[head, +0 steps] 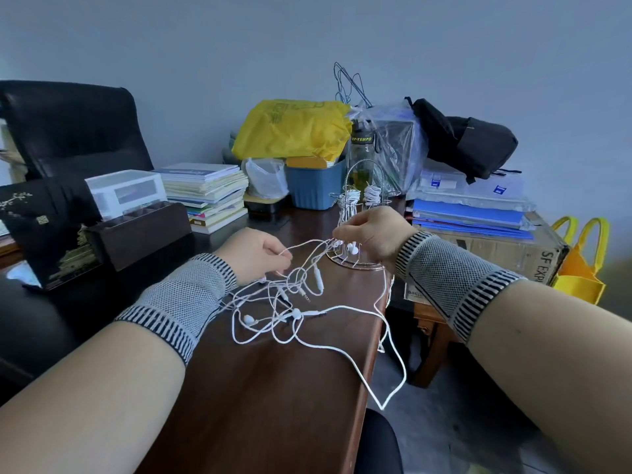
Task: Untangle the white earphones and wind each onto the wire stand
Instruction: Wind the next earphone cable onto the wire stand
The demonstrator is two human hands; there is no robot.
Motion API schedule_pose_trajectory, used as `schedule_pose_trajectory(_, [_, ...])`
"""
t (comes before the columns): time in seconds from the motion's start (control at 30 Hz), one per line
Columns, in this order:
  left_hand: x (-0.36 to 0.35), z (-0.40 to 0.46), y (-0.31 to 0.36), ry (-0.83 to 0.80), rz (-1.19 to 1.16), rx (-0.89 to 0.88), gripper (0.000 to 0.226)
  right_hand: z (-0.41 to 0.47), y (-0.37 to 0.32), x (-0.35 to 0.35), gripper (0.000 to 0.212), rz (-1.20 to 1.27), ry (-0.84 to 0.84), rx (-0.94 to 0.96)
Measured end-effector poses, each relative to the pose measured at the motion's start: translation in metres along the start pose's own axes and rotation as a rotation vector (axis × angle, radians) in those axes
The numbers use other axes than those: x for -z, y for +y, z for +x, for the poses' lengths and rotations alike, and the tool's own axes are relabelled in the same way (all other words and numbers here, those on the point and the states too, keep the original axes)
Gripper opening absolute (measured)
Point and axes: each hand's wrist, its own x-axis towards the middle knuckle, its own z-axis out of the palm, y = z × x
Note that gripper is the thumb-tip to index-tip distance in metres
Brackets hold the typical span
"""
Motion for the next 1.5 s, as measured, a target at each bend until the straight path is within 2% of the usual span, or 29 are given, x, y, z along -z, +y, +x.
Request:
schedule_pose_trajectory(0.1, [0.001, 0.002, -0.004, 0.060, -0.179, 0.062, 0.010, 0.002, -0.001, 0.006, 0.019, -0.320, -0.017, 0.035])
schedule_pose_trajectory(0.17, [0.000, 0.002, -0.002, 0.079, -0.233, 0.073, 0.011, 0.004, -0.001, 0.007, 0.019, -0.423, -0.002, 0.034])
schedule_pose_trajectory(0.3, [-0.002, 0.002, 0.007, 0.042, -0.289, 0.014, 0.006, 0.003, -0.003, 0.006, 0.017, -0.248, -0.011, 0.057])
schedule_pose_trajectory(0.4, [-0.010, 0.000, 0.021, -0.003, -0.225, -0.094, 0.022, 0.002, -0.006, 0.002, 0.015, -0.091, -0.038, 0.083])
schedule_pose_trajectory(0.5, [-0.015, 0.001, 0.033, 0.099, -0.091, -0.143, 0.008, 0.002, -0.007, 0.003, 0.013, 0.006, -0.047, 0.076])
schedule_pose_trajectory(0.57, [-0.011, 0.006, 0.030, 0.148, -0.093, -0.067, 0.014, 0.002, -0.005, 0.011, 0.010, 0.076, 0.002, 0.056])
schedule_pose_trajectory(0.7, [0.002, 0.011, 0.015, 0.206, -0.469, 0.207, 0.012, 0.005, 0.005, 0.032, 0.013, 0.209, 0.099, -0.004])
schedule_pose_trajectory(0.77, [0.003, 0.012, 0.008, 0.227, -0.479, 0.245, 0.010, 0.005, 0.007, 0.034, 0.015, 0.225, 0.105, -0.011])
schedule_pose_trajectory(0.87, [-0.004, 0.009, 0.011, 0.246, -0.278, 0.098, 0.021, 0.006, 0.005, 0.028, 0.015, 0.209, 0.071, 0.019])
schedule_pose_trajectory(0.93, [-0.011, 0.002, 0.024, 0.260, -0.108, -0.061, 0.015, 0.007, 0.006, 0.023, 0.020, 0.117, 0.052, 0.038])
schedule_pose_trajectory(0.97, [-0.017, -0.004, 0.031, 0.199, -0.045, -0.133, 0.013, 0.006, 0.006, 0.020, 0.017, 0.049, 0.050, 0.047])
schedule_pose_trajectory(1.03, [-0.036, -0.012, 0.041, -0.025, 0.105, -0.213, 0.006, 0.006, 0.008, 0.017, 0.015, -0.019, 0.046, 0.055])
schedule_pose_trajectory(1.07, [-0.046, -0.013, 0.040, -0.133, 0.194, -0.220, 0.005, 0.006, 0.009, 0.015, 0.017, -0.024, 0.038, 0.055])
schedule_pose_trajectory(1.13, [-0.064, -0.013, 0.032, -0.275, 0.341, -0.200, 0.019, 0.004, 0.012, 0.014, 0.019, -0.048, 0.016, 0.057])
schedule_pose_trajectory(1.27, [-0.067, -0.010, 0.017, -0.397, 0.449, -0.150, 0.038, 0.002, 0.016, 0.015, 0.011, -0.109, -0.002, 0.043])
schedule_pose_trajectory(1.33, [-0.060, -0.007, 0.009, -0.430, 0.480, -0.137, 0.031, 0.002, 0.019, 0.016, 0.011, -0.114, 0.008, 0.033])
schedule_pose_trajectory(1.43, [-0.048, -0.001, -0.005, -0.392, 0.558, -0.128, 0.009, 0.002, 0.020, 0.016, 0.012, -0.124, 0.008, 0.012])
schedule_pose_trajectory(1.5, [-0.039, 0.002, -0.012, -0.349, 0.671, -0.086, 0.009, 0.001, 0.021, 0.015, 0.015, -0.137, 0.001, 0.014])
